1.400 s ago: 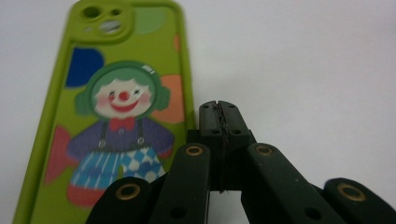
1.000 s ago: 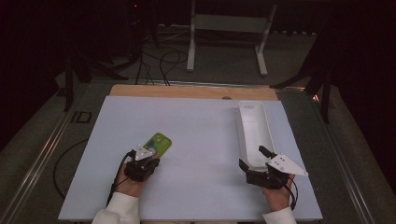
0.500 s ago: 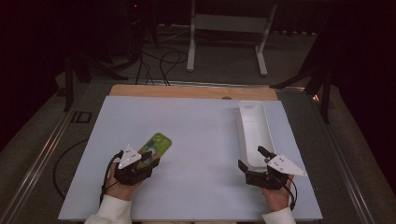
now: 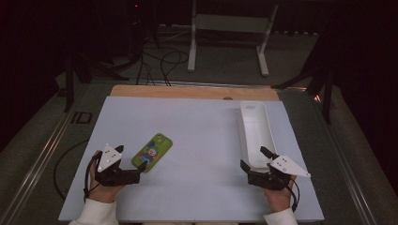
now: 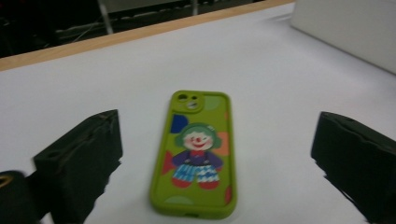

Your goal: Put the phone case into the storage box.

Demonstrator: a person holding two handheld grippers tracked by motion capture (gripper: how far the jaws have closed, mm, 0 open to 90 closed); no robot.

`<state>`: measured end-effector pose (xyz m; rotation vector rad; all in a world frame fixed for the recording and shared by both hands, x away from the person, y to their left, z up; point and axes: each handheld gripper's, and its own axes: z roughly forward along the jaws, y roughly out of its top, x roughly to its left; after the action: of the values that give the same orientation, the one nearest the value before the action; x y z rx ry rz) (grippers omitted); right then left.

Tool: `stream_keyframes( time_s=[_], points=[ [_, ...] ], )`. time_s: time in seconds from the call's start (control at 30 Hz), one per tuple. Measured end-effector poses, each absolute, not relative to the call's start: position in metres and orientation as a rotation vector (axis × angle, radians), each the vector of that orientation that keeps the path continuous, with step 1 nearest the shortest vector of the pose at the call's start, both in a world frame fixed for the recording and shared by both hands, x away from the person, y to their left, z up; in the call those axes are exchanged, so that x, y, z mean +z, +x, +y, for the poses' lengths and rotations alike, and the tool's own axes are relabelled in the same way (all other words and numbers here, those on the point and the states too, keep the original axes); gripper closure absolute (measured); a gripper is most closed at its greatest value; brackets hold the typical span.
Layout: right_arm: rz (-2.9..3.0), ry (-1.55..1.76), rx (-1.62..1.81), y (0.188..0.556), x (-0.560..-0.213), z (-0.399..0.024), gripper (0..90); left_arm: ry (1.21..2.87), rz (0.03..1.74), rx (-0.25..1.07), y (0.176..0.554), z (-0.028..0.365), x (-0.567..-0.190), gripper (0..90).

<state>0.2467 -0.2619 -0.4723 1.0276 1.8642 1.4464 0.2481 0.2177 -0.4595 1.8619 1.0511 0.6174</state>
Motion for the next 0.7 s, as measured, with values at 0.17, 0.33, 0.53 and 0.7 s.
stream_keyframes(
  time_s=[0.17, 0.33, 0.53, 0.7],
  points=[
    [1.862, 1.03, 1.448, 0.247, -0.473, -0.263, 8.4, 1.858, 1.055, 0.611, 0.248, 0.226, -0.458, 0.0],
    [1.862, 1.03, 1.446, 0.248, -0.474, -0.263, 8.4, 1.885, 1.051, 0.613, 0.252, 0.229, -0.455, 0.0],
    [1.864, 1.031, 1.448, 0.248, -0.474, -0.263, 8.4, 1.92, 1.034, 0.623, 0.257, 0.231, -0.45, 0.0],
    [1.864, 1.029, 1.448, 0.248, -0.474, -0.262, 8.4, 1.969, 1.017, 0.615, 0.263, 0.23, -0.45, 0.0]
  ],
)
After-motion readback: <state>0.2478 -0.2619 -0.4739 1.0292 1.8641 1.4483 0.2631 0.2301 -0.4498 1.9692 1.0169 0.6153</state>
